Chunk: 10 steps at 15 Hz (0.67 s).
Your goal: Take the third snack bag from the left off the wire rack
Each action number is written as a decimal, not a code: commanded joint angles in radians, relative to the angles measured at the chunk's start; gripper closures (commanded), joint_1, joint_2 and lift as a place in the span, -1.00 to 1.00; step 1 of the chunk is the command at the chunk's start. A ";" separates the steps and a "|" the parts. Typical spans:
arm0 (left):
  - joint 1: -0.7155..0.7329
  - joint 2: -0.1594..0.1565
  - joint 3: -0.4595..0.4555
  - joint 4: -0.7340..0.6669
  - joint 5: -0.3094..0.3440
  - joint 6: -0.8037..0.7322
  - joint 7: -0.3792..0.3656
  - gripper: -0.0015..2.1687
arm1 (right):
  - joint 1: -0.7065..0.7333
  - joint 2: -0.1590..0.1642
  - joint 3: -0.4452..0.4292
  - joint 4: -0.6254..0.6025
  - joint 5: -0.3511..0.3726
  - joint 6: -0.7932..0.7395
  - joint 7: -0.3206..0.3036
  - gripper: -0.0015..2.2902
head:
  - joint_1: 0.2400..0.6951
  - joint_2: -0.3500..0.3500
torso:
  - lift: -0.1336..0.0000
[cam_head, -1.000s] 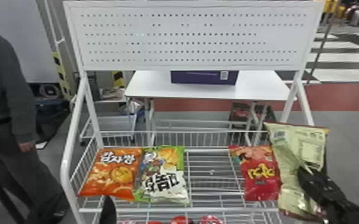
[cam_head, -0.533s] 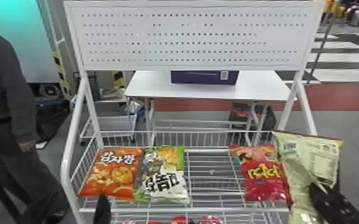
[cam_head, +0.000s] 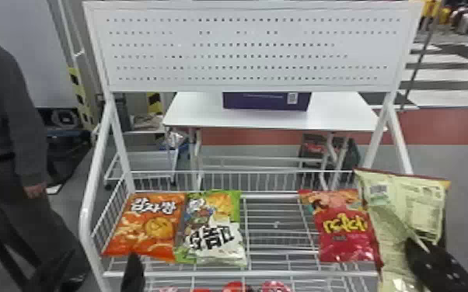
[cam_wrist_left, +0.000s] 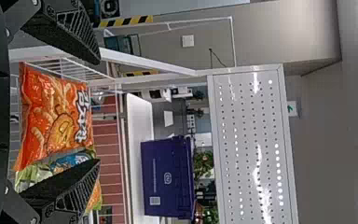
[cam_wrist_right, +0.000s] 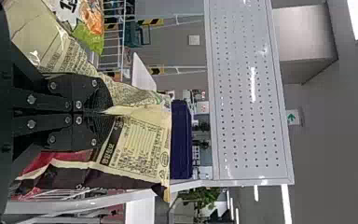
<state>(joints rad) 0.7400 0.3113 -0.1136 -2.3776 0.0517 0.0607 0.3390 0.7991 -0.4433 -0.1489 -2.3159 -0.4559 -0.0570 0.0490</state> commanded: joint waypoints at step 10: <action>-0.001 -0.001 0.000 0.000 0.004 0.000 0.002 -0.87 | -0.006 0.003 0.003 0.017 0.000 -0.005 0.002 0.96 | 0.14 0.00 | 1.00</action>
<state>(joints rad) 0.7412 0.3098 -0.1135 -2.3777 0.0551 0.0600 0.3405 0.7933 -0.4406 -0.1457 -2.2999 -0.4556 -0.0599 0.0506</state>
